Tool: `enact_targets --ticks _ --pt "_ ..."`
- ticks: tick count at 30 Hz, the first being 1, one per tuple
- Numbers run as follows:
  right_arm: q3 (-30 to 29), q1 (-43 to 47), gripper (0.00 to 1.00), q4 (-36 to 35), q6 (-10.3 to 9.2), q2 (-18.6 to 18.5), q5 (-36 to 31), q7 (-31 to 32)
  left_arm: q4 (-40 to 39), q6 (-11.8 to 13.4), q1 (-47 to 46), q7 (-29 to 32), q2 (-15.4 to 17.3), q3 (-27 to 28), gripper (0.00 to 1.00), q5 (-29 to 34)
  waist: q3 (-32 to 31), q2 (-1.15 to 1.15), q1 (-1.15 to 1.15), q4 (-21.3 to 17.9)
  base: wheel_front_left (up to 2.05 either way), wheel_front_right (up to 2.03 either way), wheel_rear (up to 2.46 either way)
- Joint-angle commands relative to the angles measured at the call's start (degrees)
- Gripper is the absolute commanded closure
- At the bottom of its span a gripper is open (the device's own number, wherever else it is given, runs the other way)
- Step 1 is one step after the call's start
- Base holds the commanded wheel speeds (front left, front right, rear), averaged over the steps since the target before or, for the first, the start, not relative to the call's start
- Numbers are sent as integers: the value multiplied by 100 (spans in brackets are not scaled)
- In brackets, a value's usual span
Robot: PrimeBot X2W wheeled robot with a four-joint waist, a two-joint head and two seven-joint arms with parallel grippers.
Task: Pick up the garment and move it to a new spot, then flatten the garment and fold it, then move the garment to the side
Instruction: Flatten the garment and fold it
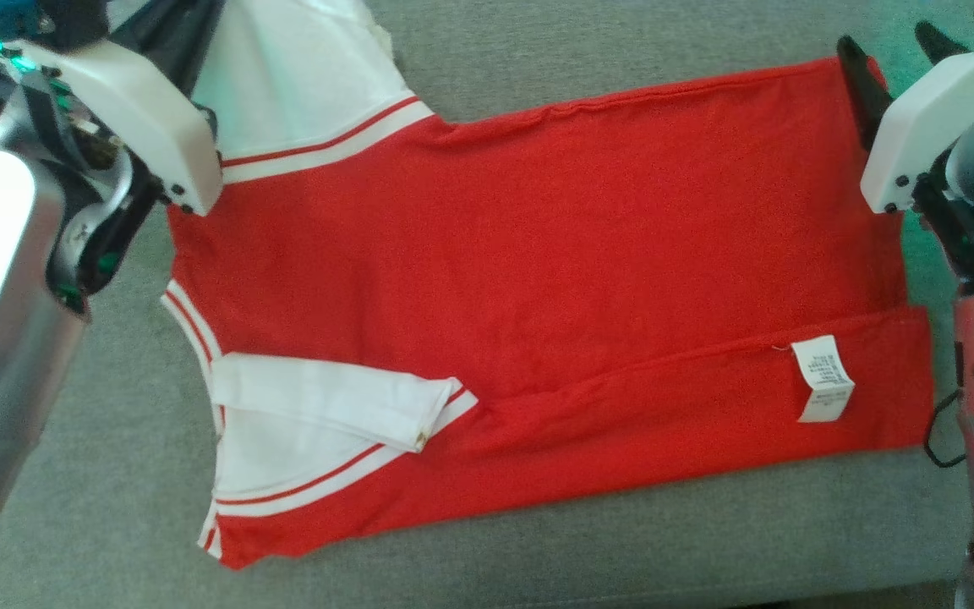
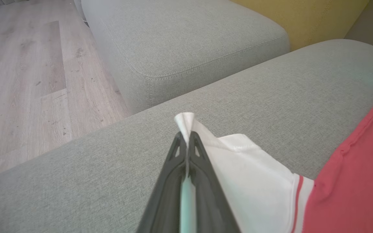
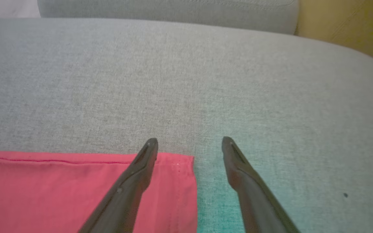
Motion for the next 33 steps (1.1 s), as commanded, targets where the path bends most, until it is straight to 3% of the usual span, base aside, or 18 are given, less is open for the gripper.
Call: enact_targets --ticks 1,8,12,13,14,16,17,25,33 --pt "88 -159 0 -176 43 -36 7 60 -199 37 -161 -37 206 205 100 13 -22 0 0 63 0 0 0" --pt "53 -187 0 240 43 -93 269 472 -394 70 -33 -93 145 137 100 -18 -31 0 0 167 0 0 0" --pt "-31 -240 32 476 43 2 424 586 -422 85 -14 -101 155 138 100 -40 -26 0 0 172 0 0 0" --pt "-45 -254 49 518 43 32 468 577 -422 88 -9 -105 159 137 100 -44 -31 0 0 173 0 0 0" --pt "-49 -267 54 563 43 55 505 561 -418 89 -4 -112 163 136 100 -46 -40 0 0 174 0 0 0" --pt "-31 -299 76 724 43 81 549 470 -394 90 14 -127 171 137 100 -67 -91 0 0 177 0 0 0" --pt "-34 -312 98 776 43 81 542 411 -392 93 23 -129 174 137 100 -76 -113 0 0 179 0 0 0" --pt "119 -173 100 860 43 10 597 -382 -535 133 343 -278 246 166 100 -177 -506 0 0 225 0 0 0" --pt "278 794 100 497 43 -254 887 -1151 -1252 304 1527 -726 277 120 100 -398 -1219 0 0 390 0 0 0"
